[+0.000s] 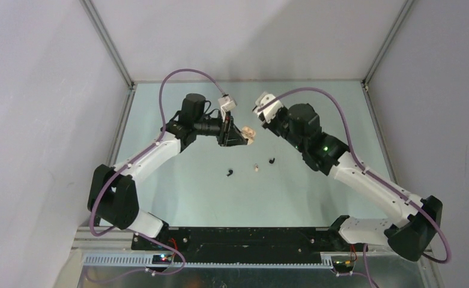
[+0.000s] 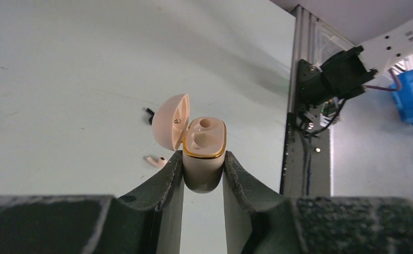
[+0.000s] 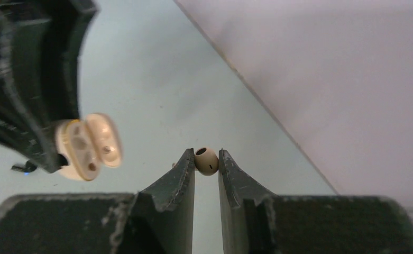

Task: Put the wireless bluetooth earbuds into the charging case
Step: Place the right earbud at the center of the board.

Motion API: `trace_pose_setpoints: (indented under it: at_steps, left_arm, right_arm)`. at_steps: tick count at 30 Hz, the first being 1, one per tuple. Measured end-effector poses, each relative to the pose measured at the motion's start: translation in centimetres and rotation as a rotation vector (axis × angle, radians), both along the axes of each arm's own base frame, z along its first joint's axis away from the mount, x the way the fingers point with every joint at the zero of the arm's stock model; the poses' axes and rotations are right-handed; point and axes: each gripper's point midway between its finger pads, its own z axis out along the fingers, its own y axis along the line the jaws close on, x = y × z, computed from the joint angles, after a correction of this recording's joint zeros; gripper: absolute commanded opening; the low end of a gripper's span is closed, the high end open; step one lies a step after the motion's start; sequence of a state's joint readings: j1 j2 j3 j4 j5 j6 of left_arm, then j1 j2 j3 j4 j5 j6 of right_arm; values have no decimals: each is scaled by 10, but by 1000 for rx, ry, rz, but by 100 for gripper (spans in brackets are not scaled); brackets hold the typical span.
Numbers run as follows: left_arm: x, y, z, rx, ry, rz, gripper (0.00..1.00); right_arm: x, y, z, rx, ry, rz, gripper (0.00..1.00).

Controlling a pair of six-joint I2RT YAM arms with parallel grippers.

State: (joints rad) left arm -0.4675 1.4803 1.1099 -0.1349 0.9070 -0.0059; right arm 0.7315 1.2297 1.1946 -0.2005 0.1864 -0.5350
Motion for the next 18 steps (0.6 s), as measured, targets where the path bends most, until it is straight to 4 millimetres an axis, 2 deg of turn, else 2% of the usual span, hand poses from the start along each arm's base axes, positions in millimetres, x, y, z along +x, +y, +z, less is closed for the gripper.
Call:
trace_pose_setpoints:
  at_steps: [3,9,18]
  left_arm:
    - [-6,-2,6,-33,35,-28,0]
    - [-18,-5,19,-96,63,-101,0]
    - [-30,-5,23,-124,112,-155,0]
  right_arm:
    - [-16,12,-8,-5,-18,53,16]
    - [-33,27,-44,-59,23,124,16]
    - [-42,40,-35,-68,-28,144,15]
